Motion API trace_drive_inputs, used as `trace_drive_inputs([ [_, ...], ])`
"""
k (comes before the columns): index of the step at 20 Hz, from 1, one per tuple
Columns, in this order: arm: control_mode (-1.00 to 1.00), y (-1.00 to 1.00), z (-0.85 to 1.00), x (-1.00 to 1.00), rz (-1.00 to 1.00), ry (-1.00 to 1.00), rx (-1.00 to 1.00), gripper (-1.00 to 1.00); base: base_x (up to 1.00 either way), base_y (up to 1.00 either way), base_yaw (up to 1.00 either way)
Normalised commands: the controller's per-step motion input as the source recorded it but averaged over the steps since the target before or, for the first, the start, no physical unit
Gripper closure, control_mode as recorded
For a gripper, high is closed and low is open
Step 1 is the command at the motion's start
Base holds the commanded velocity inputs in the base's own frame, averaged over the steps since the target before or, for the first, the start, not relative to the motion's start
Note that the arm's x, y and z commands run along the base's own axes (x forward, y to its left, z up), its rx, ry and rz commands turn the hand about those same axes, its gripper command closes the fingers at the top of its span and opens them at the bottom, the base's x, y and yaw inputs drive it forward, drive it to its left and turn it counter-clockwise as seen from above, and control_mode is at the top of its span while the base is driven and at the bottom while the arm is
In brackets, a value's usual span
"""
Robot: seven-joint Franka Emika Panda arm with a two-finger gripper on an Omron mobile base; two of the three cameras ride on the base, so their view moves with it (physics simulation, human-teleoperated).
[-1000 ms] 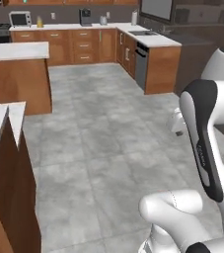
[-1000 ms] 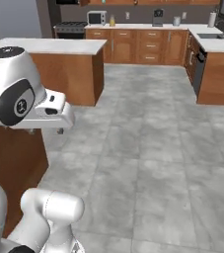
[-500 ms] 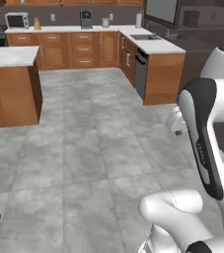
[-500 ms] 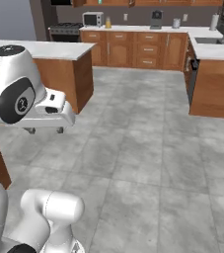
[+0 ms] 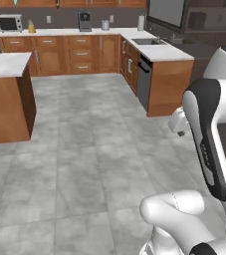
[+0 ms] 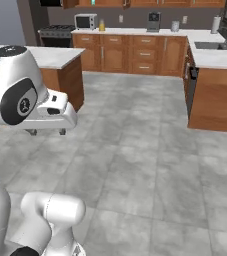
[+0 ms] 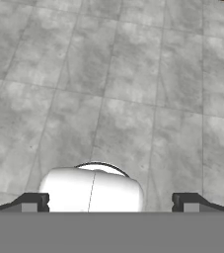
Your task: There is a tray on the dining counter. Grab the cup, mug, and pitcher and place them on the tray. The pitcher may be placed next to the tray if it cannot fit the tray.
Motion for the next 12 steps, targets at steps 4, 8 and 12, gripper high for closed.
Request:
trace_drive_inputs([
  [4, 1.00, 0.00, 0.00, 0.00, 0.00, 0.00, 0.00, -1.00, 1.00, 0.00, 0.00],
  [8, 1.00, 0.00, 0.00, 0.00, 0.00, 0.00, 0.00, -1.00, 1.00, 0.00, 0.00],
  [12, 1.00, 0.00, 0.00, 0.00, 0.00, 0.00, 0.00, -1.00, 1.00, 0.00, 0.00],
])
